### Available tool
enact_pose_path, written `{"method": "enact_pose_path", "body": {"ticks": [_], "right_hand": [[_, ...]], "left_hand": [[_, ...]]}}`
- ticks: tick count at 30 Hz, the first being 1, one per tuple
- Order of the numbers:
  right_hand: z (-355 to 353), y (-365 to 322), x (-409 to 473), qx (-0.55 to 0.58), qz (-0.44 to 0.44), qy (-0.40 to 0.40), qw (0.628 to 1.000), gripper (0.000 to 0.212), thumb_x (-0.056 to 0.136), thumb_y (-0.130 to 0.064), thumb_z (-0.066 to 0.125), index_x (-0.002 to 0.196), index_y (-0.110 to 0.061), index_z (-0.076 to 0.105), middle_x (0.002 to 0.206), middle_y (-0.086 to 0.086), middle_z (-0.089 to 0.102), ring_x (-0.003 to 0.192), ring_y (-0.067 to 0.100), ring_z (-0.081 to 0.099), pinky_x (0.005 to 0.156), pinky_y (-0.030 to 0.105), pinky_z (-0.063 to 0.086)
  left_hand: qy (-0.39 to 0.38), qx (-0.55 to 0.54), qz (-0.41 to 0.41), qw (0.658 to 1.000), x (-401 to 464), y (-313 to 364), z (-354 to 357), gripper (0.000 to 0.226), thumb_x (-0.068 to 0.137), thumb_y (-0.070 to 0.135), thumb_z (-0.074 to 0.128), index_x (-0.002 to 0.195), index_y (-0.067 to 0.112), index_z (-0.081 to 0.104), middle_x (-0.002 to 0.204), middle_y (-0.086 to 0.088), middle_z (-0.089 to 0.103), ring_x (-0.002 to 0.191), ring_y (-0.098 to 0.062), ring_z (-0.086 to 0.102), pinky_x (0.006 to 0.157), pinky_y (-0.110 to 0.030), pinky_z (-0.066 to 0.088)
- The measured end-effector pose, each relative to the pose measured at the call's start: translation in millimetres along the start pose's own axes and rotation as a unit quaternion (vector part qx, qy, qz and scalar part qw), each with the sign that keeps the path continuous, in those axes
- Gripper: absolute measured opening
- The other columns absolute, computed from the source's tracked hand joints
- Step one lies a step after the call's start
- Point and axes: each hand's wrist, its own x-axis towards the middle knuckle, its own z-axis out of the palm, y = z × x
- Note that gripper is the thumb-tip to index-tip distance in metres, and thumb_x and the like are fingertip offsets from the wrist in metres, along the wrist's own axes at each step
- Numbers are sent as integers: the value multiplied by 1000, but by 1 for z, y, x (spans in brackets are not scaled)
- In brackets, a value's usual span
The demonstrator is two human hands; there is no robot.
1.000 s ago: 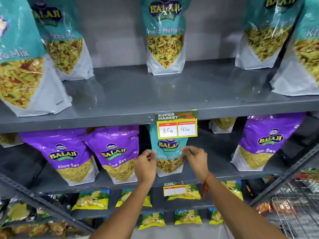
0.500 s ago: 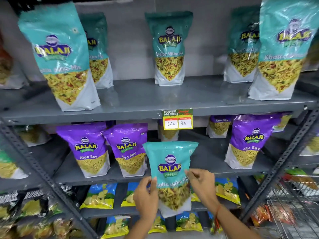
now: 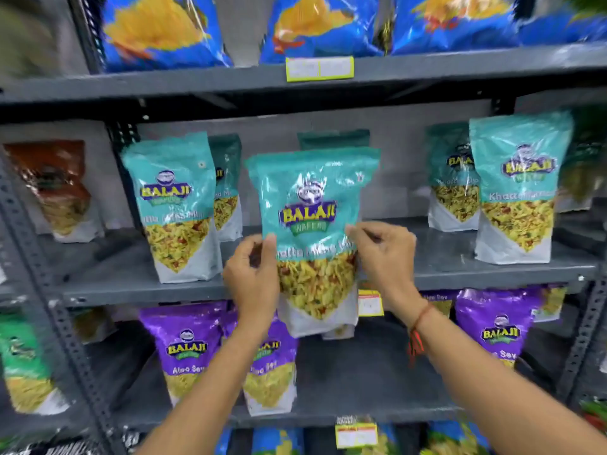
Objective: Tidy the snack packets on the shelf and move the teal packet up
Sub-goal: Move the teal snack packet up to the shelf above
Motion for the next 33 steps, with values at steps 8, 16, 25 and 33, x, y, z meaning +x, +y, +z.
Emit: {"method": "enact_pose_path", "body": {"ticks": [8,16,25,33], "right_hand": [[39,29,88,-15,7,37,999,50,81,-23,69,49,-6,35,50,3,28,56,16,23,55,32,25],[60,76,96,-30,2,11,999,43,85,-29,68,57,1,56,51,16,50,56,11,34,54,34,33],[38,105,72,-61,156,-309,936,91,63,-62,80,141,-35,43,127,-12,63,113,8,63,101,30,49],[28,113,62,-113,124,-357,919,68,71,-38,86,131,-29,54,113,-19,61,95,-8,57,70,-3,42]], "left_hand": [[-19,134,57,989,86,-10,48,20,89,30,61,79,15,69,67,3,65,65,-16,60,59,-30,42],[-32,165,38,985,101,-47,60,26,89,37,61,84,13,71,71,2,67,67,-14,61,56,-24,37],[-322,196,-161,912,93,-97,15,101,38,82,72,124,33,52,106,6,72,102,-12,66,93,-37,50],[-335,270,-112,896,82,-99,23,60,41,60,85,91,31,66,79,11,76,76,-1,71,80,-33,56]]}}
